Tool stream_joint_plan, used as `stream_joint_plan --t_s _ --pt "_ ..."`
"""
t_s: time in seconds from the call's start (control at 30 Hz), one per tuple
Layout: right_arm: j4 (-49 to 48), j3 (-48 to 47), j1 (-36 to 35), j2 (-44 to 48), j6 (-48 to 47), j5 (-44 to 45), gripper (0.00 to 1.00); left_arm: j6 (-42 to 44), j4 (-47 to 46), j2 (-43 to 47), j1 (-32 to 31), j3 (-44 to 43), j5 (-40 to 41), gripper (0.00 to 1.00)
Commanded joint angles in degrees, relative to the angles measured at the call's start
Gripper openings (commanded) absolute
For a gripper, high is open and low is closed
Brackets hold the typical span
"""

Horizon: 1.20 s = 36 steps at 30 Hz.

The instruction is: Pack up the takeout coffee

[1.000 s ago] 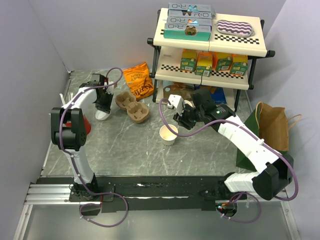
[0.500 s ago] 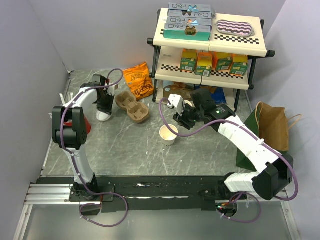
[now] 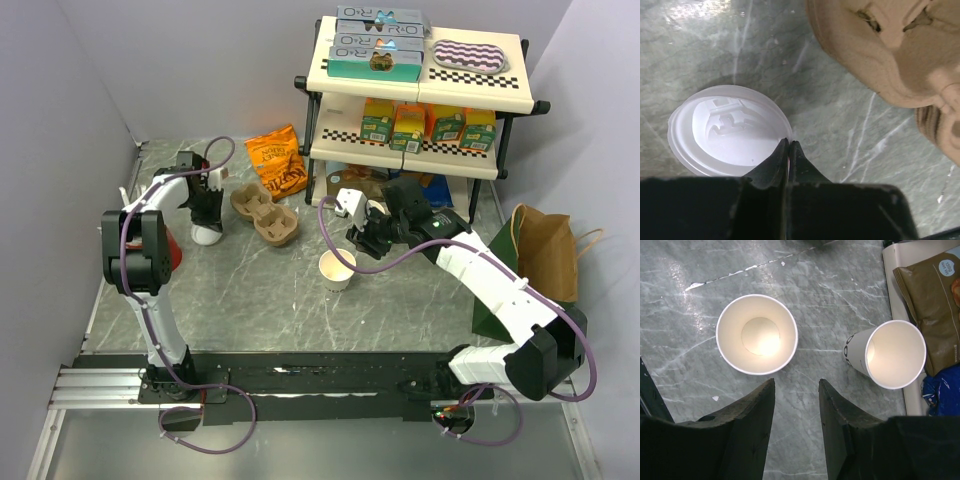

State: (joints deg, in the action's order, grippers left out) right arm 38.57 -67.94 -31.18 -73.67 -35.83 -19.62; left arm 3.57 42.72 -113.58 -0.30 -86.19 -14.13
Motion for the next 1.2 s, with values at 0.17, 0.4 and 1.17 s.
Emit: stream_joint_plan --t_s 0.17,0.4,1.17 --pt "-0.95 -1.4 0.42 0.63 0.41 -0.95 0.48 -2.43 0.17 -0.33 0.12 -1.7 -4.24 0.15" --pt "-0.69 -1.67 0.33 0.28 0.41 -1.04 0.48 -3.05 -0.36 -1.03 0.12 -2.05 -3.27 0.23" --pt "-0.77 -2.11 0.33 -0.86 0.42 -1.12 0.49 -2.26 0.0 -1.56 0.12 -2.75 -1.87 0.14"
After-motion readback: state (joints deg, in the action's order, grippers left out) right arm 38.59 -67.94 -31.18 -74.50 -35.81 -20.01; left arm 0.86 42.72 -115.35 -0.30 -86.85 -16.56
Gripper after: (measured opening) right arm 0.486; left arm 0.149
